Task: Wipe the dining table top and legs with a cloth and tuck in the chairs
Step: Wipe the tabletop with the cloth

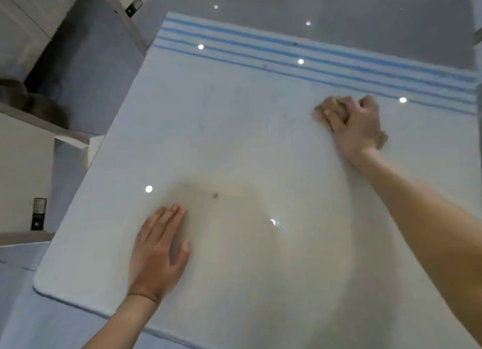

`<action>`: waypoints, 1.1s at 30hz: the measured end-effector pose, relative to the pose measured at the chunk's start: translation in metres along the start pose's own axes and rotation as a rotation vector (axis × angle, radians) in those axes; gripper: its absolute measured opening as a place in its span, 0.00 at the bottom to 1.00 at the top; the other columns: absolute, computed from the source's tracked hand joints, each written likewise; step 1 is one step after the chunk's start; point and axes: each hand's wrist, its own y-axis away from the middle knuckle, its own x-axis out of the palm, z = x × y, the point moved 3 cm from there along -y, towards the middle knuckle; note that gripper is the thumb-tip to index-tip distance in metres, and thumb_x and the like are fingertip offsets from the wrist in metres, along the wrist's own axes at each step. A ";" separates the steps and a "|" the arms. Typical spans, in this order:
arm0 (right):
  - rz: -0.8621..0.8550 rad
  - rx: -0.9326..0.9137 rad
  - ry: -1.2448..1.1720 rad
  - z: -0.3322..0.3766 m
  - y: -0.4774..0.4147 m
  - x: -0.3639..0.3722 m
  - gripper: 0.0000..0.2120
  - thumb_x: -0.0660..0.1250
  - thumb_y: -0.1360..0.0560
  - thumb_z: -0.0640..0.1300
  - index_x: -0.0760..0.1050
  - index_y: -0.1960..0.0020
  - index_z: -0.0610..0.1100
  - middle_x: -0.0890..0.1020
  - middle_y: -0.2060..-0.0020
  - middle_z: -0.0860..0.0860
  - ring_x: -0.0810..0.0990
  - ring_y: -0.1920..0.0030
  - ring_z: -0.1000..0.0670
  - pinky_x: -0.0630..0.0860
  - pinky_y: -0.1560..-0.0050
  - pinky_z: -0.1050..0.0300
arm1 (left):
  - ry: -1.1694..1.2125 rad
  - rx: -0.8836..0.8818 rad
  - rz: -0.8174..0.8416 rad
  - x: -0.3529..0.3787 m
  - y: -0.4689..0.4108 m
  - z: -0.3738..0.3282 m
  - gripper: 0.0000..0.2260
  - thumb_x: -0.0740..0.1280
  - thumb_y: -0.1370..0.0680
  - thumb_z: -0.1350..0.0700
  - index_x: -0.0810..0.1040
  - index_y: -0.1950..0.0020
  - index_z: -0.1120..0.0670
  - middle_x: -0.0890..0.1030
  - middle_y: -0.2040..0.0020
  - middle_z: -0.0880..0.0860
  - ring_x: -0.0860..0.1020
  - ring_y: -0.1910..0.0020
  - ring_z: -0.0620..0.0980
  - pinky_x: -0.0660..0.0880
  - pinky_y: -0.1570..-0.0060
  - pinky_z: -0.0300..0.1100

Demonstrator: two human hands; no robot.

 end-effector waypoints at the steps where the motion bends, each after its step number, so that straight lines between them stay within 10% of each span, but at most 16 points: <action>1: -0.046 0.150 0.007 -0.003 -0.026 0.005 0.21 0.63 0.27 0.61 0.77 0.45 0.46 0.73 0.46 0.40 0.73 0.45 0.40 0.69 0.43 0.54 | 0.002 0.003 -0.002 0.000 0.000 0.000 0.25 0.59 0.25 0.50 0.72 0.31 0.58 0.73 0.31 0.54 0.68 0.30 0.56 0.64 0.31 0.54; 4: -0.032 0.295 0.077 0.021 -0.054 0.019 0.21 0.61 0.26 0.61 0.75 0.44 0.46 0.72 0.40 0.40 0.71 0.38 0.39 0.68 0.39 0.51 | 0.009 0.005 -0.003 0.000 0.000 0.000 0.25 0.59 0.26 0.49 0.72 0.31 0.57 0.73 0.31 0.54 0.68 0.30 0.56 0.64 0.31 0.54; 12: 0.376 -0.382 -0.308 0.139 0.161 0.011 0.10 0.65 0.23 0.53 0.74 0.51 0.46 0.75 0.56 0.48 0.74 0.58 0.47 0.78 0.54 0.43 | -0.015 -0.002 0.021 -0.001 -0.001 0.001 0.25 0.59 0.25 0.49 0.72 0.30 0.57 0.72 0.31 0.54 0.68 0.30 0.56 0.63 0.30 0.53; 20: 0.534 -1.125 -0.227 0.076 0.270 -0.043 0.14 0.65 0.22 0.54 0.77 0.41 0.49 0.75 0.56 0.47 0.73 0.61 0.46 0.72 0.62 0.55 | -0.005 -0.036 0.053 -0.005 0.000 -0.003 0.25 0.59 0.25 0.50 0.71 0.30 0.56 0.72 0.30 0.53 0.66 0.29 0.54 0.61 0.28 0.50; 30: -0.079 0.073 0.103 0.010 -0.073 0.016 0.22 0.66 0.30 0.58 0.71 0.43 0.45 0.71 0.43 0.38 0.73 0.40 0.35 0.70 0.45 0.45 | 0.016 0.009 0.010 0.000 -0.002 0.002 0.25 0.61 0.26 0.50 0.71 0.30 0.56 0.72 0.30 0.51 0.67 0.29 0.53 0.63 0.30 0.51; 33: 0.030 0.261 0.057 0.051 -0.091 0.043 0.26 0.59 0.26 0.61 0.70 0.36 0.44 0.68 0.34 0.38 0.68 0.34 0.37 0.65 0.36 0.47 | 0.024 0.003 0.000 -0.001 -0.001 0.001 0.25 0.62 0.26 0.50 0.72 0.30 0.56 0.73 0.31 0.51 0.69 0.30 0.54 0.65 0.31 0.52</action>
